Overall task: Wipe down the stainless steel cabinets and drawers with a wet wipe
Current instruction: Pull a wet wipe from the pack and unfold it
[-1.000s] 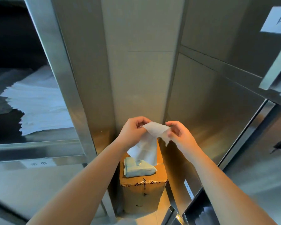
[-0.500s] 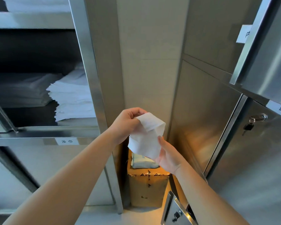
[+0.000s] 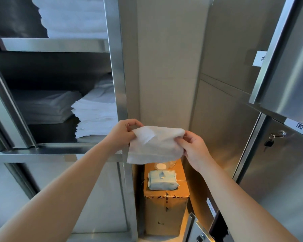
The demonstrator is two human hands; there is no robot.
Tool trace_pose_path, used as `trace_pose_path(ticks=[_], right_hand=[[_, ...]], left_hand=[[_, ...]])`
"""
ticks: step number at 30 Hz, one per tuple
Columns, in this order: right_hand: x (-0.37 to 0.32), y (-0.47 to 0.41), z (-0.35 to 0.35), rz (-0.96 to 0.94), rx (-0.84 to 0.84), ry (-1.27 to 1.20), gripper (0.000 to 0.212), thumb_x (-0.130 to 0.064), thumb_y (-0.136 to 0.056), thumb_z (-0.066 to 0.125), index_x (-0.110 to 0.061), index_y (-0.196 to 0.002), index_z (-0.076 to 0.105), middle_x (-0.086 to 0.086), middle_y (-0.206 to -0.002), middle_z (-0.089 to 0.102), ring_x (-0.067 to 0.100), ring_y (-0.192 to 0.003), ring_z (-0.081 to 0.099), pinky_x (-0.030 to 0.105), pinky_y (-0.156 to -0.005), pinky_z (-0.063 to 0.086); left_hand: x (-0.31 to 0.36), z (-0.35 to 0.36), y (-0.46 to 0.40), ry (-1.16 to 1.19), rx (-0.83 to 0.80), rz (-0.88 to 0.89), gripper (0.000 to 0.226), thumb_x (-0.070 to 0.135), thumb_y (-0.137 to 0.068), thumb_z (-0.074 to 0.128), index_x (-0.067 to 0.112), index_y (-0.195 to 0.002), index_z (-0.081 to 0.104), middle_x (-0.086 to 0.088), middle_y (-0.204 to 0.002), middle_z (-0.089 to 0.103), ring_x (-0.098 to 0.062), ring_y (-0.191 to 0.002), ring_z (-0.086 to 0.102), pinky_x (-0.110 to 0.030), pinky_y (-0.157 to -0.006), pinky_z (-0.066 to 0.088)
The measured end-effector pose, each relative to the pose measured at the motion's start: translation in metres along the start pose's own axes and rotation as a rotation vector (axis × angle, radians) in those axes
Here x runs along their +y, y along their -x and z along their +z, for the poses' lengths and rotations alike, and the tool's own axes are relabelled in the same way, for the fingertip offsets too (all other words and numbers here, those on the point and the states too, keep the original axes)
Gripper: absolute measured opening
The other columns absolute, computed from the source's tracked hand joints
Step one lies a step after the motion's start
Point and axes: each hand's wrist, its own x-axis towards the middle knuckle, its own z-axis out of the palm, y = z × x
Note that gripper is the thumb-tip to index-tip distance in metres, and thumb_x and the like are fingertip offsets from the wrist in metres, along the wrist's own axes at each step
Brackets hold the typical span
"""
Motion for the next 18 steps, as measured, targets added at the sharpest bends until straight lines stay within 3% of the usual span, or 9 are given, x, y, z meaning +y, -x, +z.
trace_pose_path(ticks=[6,13,18], right_hand=[[-0.023,-0.004,0.009,-0.123,-0.108,0.104,0.020,-0.008,-0.094,0.059,-0.017,-0.105,0.073,0.006,-0.104,0.073,0.023,-0.099,0.068,0.029,-0.076,0.058],[-0.034,-0.009,0.016,-0.131,-0.135,0.279,0.038,-0.001,-0.096,0.053,-0.026,-0.086,0.079,-0.003,-0.098,0.072,0.020,-0.100,0.065,0.026,-0.076,0.056],[-0.040,-0.010,0.020,-0.111,-0.150,0.276,0.035,-0.014,-0.099,0.048,-0.021,-0.084,0.080,-0.002,-0.099,0.069,0.021,-0.103,0.059,0.028,-0.082,0.053]], left_hand=[[-0.005,-0.034,0.011,0.164,-0.098,0.058,0.031,-0.005,-0.093,0.056,0.018,-0.081,0.074,-0.009,-0.088,0.075,-0.018,-0.079,0.071,-0.025,-0.070,0.058],[0.001,-0.058,0.021,0.071,-0.069,0.122,0.034,-0.002,-0.090,0.062,0.026,-0.086,0.080,0.002,-0.094,0.076,-0.013,-0.093,0.070,-0.021,-0.081,0.054],[0.006,-0.064,0.026,0.187,-0.091,0.091,0.026,0.020,-0.089,0.055,0.011,-0.091,0.080,-0.006,-0.100,0.075,-0.022,-0.099,0.067,-0.028,-0.092,0.052]])
